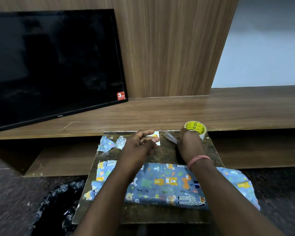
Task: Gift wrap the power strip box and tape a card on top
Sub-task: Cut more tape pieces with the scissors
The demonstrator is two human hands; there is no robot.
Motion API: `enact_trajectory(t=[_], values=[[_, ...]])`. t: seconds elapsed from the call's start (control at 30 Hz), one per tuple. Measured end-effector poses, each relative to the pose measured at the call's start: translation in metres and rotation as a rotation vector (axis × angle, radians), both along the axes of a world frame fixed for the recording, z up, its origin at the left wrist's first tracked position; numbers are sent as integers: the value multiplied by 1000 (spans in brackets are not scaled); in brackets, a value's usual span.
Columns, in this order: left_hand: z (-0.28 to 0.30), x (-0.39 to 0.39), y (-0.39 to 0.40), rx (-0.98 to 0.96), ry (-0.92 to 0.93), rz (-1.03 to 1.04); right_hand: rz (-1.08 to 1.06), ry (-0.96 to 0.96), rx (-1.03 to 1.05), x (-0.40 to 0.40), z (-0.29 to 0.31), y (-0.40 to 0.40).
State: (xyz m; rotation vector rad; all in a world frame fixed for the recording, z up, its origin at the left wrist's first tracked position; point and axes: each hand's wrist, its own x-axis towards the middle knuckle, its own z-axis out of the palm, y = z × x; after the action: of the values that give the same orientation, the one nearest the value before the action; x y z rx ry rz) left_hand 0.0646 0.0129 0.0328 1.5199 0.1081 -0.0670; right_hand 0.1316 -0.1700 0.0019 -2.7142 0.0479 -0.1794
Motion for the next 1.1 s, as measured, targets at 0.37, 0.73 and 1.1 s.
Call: enact_trajectory(t=[0.37,0.73,1.1], values=[[-8,3,-1,-106,167,70,-62,155,-53,-4,-7,3],[-11,7,-2,-120,175,54,-105,180,111,5,2,3],[-9,4,-9,-255,111,-123,73,-83,636,-26,41,32]])
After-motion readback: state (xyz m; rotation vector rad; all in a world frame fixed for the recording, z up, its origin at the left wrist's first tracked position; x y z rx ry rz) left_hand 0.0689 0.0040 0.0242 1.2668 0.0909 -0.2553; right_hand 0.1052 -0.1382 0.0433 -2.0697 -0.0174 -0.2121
